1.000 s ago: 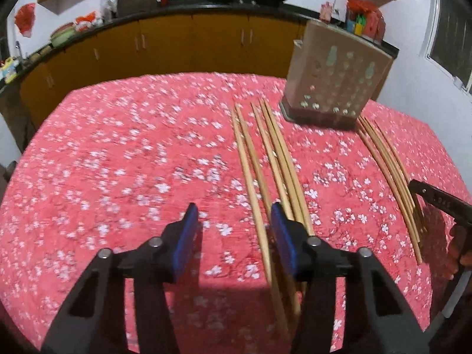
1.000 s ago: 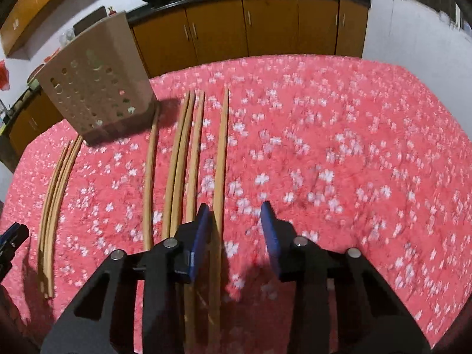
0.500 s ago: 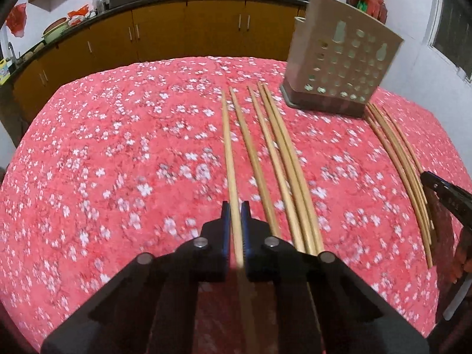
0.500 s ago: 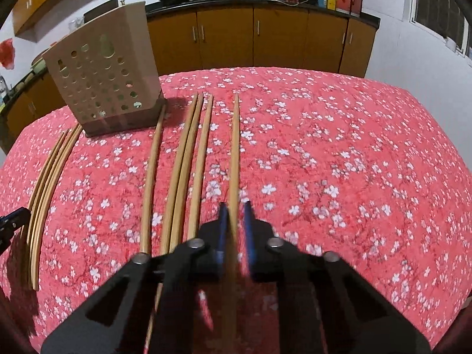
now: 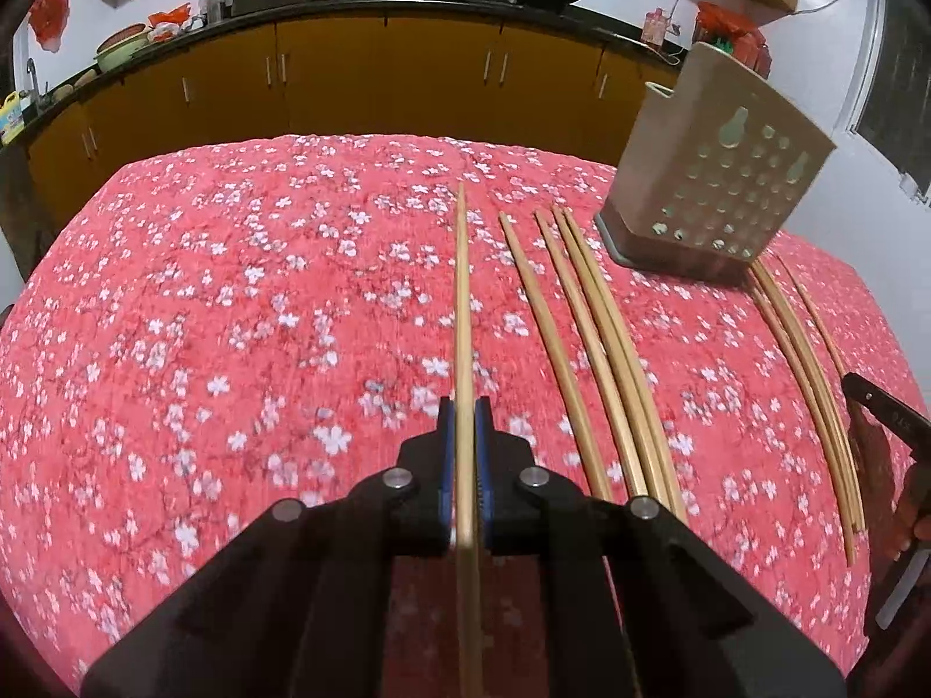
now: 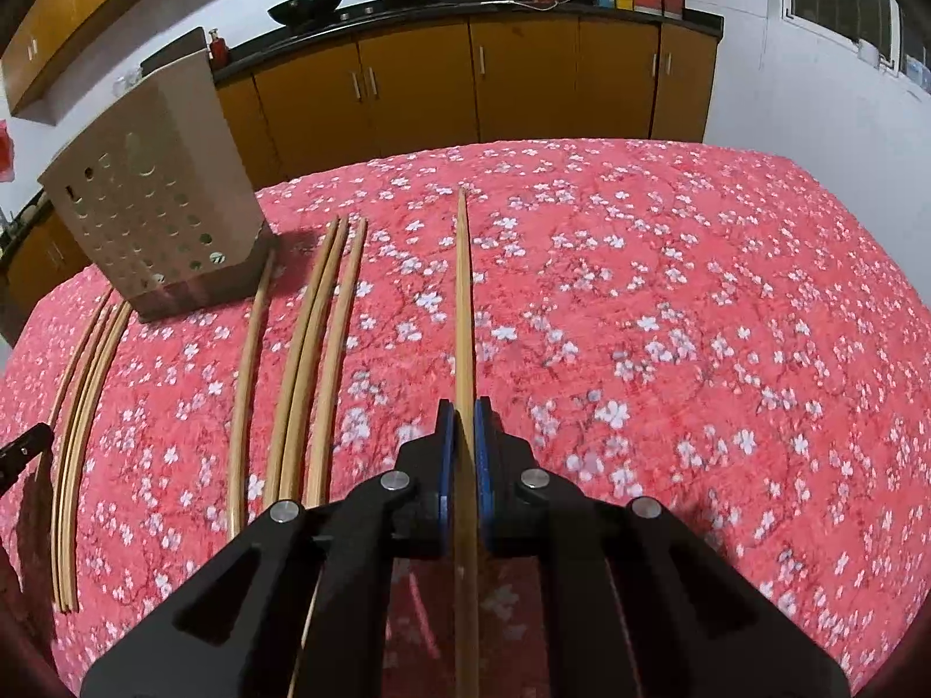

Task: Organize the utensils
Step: 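Lift the chopstick upright with the left gripper while the right gripper lifts its chopstick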

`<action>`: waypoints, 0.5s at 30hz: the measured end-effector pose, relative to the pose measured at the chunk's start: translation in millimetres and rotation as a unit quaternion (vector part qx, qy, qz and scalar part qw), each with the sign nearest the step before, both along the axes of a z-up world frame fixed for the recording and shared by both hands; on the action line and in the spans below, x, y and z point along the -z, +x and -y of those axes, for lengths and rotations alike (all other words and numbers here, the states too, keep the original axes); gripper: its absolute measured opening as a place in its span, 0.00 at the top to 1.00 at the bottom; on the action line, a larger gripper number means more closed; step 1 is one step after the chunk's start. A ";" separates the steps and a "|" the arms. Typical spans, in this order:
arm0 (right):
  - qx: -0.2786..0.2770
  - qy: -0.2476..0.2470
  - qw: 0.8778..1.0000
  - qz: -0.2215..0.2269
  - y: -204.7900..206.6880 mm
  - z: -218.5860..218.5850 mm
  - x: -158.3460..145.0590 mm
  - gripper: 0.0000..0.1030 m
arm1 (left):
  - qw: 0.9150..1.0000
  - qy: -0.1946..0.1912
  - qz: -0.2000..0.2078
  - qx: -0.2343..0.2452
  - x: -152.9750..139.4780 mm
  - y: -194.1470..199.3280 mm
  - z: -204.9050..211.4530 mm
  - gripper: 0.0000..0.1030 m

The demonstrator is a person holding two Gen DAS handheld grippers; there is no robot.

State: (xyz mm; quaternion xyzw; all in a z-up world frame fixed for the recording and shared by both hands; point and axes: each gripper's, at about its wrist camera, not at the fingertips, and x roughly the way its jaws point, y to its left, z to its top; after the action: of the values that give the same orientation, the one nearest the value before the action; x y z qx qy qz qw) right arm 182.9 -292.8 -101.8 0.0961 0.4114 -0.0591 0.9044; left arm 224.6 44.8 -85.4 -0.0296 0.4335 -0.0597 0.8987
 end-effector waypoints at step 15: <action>-0.009 -0.015 1.000 0.004 -22.2 -8.7 -3.5 0.92 | 1.000 0.014 -0.001 -0.001 1.1 -28.8 -0.2 0.92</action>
State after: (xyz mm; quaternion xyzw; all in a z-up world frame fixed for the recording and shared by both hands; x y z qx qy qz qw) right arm 160.6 -284.1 -98.3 0.0789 0.4079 -0.0568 0.9078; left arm 195.8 45.0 -86.4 -0.0180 0.4353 -0.0528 0.8986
